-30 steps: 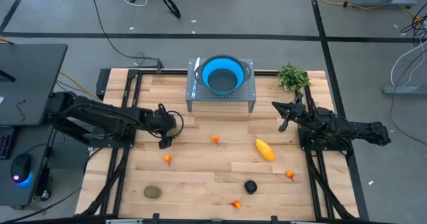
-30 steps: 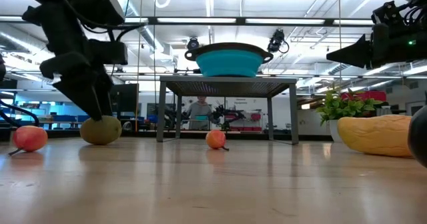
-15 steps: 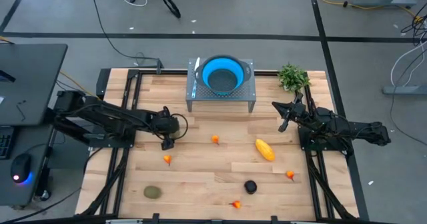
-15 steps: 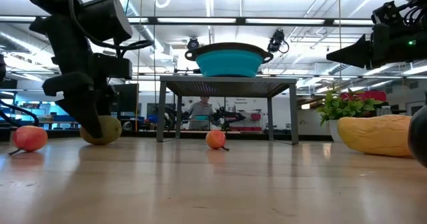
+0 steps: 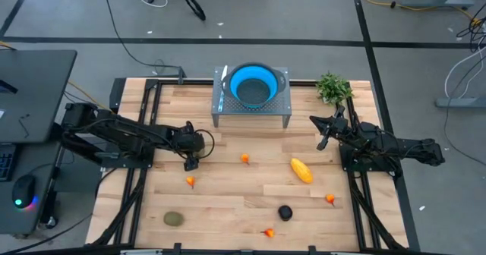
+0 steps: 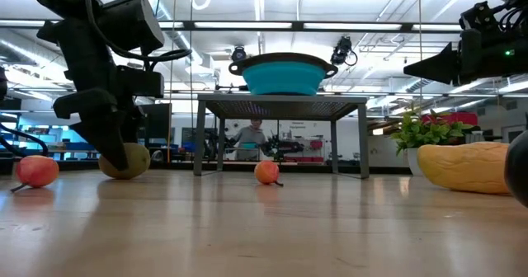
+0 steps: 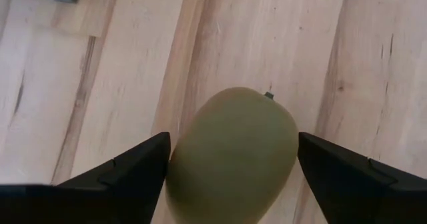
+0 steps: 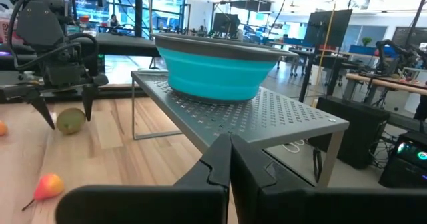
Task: Pick & Place Fruit
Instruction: Put the brown kiwi into the blue strainer bowl
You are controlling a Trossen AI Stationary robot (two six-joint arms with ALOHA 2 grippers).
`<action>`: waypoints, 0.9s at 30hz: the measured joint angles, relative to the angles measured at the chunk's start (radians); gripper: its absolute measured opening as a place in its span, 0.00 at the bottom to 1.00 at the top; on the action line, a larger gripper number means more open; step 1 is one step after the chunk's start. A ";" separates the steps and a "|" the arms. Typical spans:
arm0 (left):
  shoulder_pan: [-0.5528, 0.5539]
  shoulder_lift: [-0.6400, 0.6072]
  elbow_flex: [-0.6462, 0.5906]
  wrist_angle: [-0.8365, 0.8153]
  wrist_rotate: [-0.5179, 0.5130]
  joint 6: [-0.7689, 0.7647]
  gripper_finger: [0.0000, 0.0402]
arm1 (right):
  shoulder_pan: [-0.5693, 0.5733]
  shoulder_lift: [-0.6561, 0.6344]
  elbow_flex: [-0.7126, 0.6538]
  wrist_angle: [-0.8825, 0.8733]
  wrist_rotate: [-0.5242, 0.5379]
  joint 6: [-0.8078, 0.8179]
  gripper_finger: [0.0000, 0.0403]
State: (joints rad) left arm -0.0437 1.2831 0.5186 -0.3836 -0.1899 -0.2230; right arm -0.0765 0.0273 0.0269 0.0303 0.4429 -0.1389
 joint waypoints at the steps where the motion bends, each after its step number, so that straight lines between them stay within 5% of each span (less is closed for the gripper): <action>1: 0.000 0.000 0.000 0.000 0.000 0.000 0.79 | 0.000 0.000 0.000 0.000 0.000 0.000 0.02; 7: 0.000 0.000 0.000 0.000 0.000 0.002 0.71 | 0.000 0.000 0.000 -0.005 0.000 0.000 0.02; 27: -0.002 0.000 0.000 0.000 -0.004 -0.001 0.69 | 0.000 0.000 0.000 -0.005 0.000 0.000 0.02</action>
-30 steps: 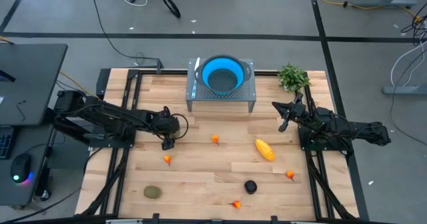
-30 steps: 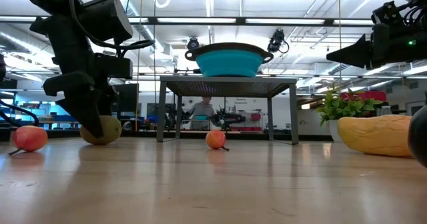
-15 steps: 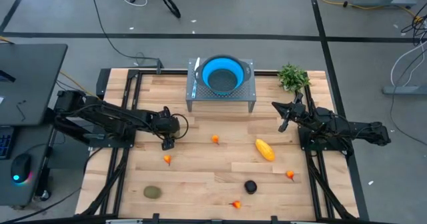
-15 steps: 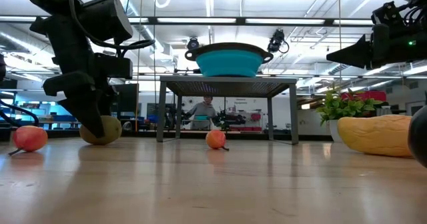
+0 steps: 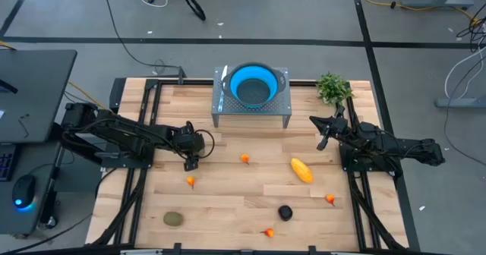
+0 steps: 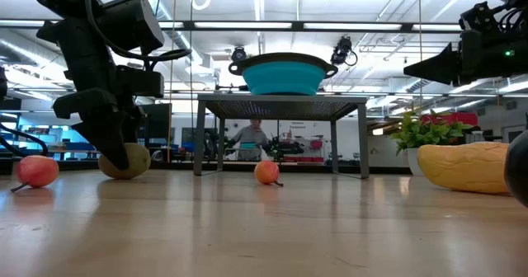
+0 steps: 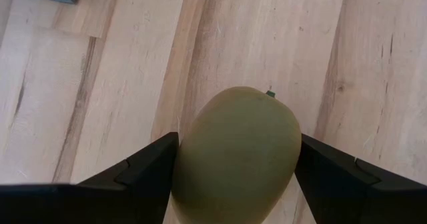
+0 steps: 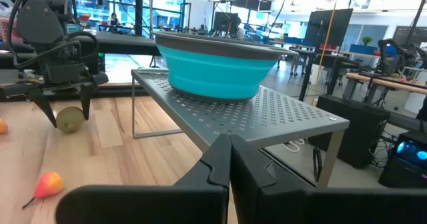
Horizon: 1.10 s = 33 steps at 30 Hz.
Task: Pick & Place Fruit
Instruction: Put the brown kiwi into the blue strainer bowl
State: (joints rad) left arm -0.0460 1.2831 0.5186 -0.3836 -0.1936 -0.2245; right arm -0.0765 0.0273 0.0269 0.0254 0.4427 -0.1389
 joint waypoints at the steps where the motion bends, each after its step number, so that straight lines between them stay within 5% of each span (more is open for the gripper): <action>1: 0.000 0.000 0.000 0.000 0.000 -0.002 0.69 | 0.000 0.000 0.000 0.000 0.000 0.000 0.02; 19: 0.000 0.000 0.069 -0.008 0.013 0.047 0.69 | 0.000 0.000 0.000 0.001 0.000 0.000 0.02; 26: 0.000 0.000 0.261 -0.091 -0.030 0.154 0.69 | 0.000 0.000 0.000 0.001 0.000 0.000 0.02; 33: 0.002 0.000 0.507 -0.070 -0.219 0.394 0.69 | 0.000 0.000 0.000 0.009 0.000 0.000 0.02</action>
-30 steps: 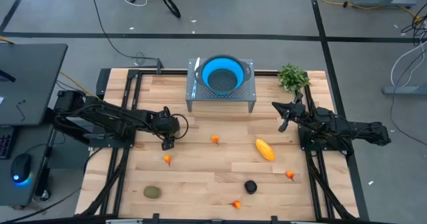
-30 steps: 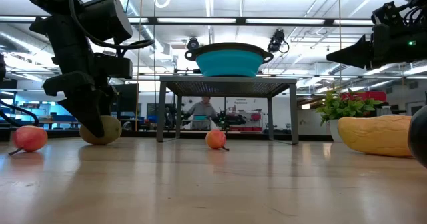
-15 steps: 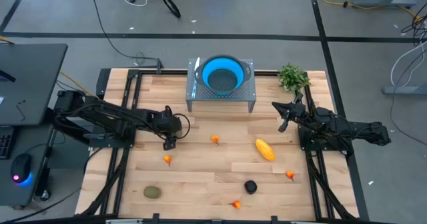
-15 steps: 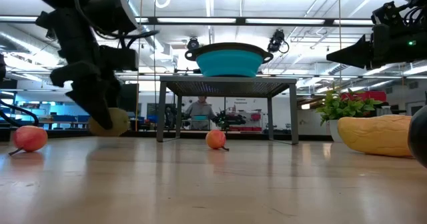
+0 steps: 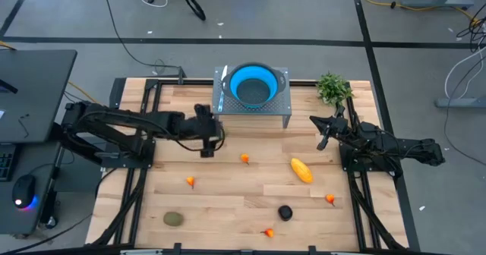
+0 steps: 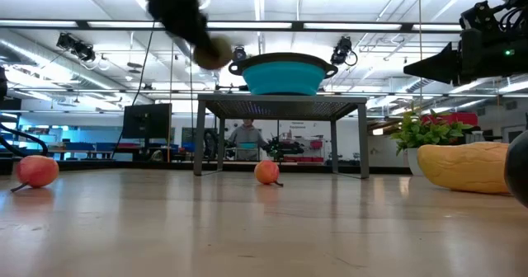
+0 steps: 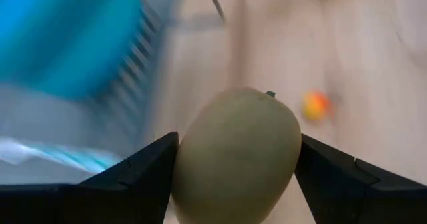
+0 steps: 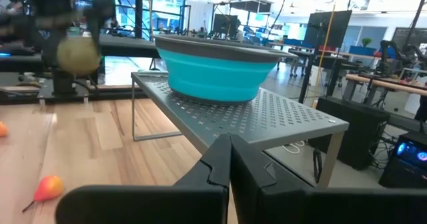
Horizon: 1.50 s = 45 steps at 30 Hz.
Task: Pick & Place Fruit
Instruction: Put the brown kiwi into the blue strainer bowl
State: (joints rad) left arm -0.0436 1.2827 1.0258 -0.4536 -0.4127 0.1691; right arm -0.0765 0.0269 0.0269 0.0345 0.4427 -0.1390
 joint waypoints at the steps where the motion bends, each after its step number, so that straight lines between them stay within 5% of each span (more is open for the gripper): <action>1: 0.003 0.000 0.024 0.026 -0.031 0.033 0.69 | 0.000 0.000 0.000 0.000 0.000 0.000 0.02; 6: 0.061 -0.001 0.084 0.259 -0.101 0.167 0.70 | 0.000 0.000 0.000 0.000 0.000 0.000 0.02; 16: 0.236 0.000 0.085 0.529 0.101 0.155 0.70 | 0.000 0.000 0.000 0.000 0.000 0.000 0.02; 32: 0.369 0.054 0.084 0.643 0.186 0.130 0.70 | -0.001 0.000 0.000 0.032 0.030 0.000 0.02; 45: 0.461 0.213 0.099 0.714 0.191 0.101 0.70 | -0.001 0.000 0.000 0.049 0.028 0.000 0.02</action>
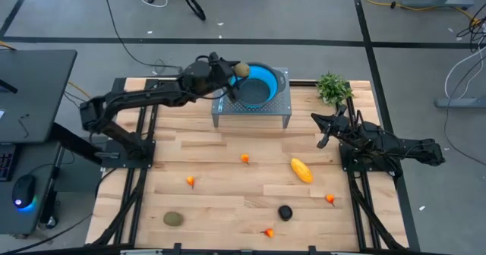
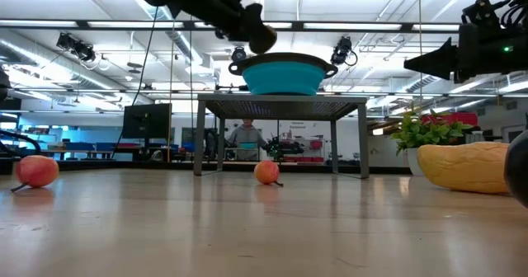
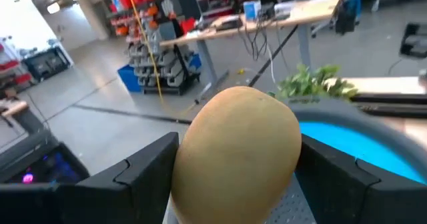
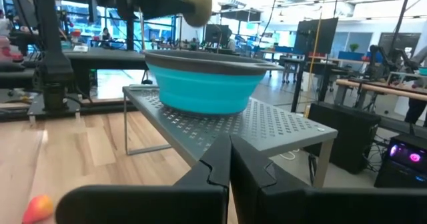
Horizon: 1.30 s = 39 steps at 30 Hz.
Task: Pick & Place Fruit
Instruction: Put the brown kiwi into the blue strainer bowl
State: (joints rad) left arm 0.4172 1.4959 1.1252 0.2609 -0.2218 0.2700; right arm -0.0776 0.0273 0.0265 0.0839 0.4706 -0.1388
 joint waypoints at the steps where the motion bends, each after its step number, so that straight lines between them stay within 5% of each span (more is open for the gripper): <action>1: 0.006 0.007 0.000 0.002 0.006 -0.003 0.70 | 0.000 0.000 0.000 -0.004 0.000 0.000 0.02; 31: 0.047 0.107 -0.001 0.095 0.082 -0.101 0.70 | 0.000 0.001 0.000 -0.012 0.026 0.015 0.02; 39: 0.047 0.100 0.000 0.078 0.150 -0.170 0.78 | 0.000 0.001 0.000 -0.013 0.026 0.015 0.02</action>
State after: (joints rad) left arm 0.4637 1.5963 1.1248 0.3388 -0.0716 0.1004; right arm -0.0780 0.0280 0.0265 0.0708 0.4961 -0.1234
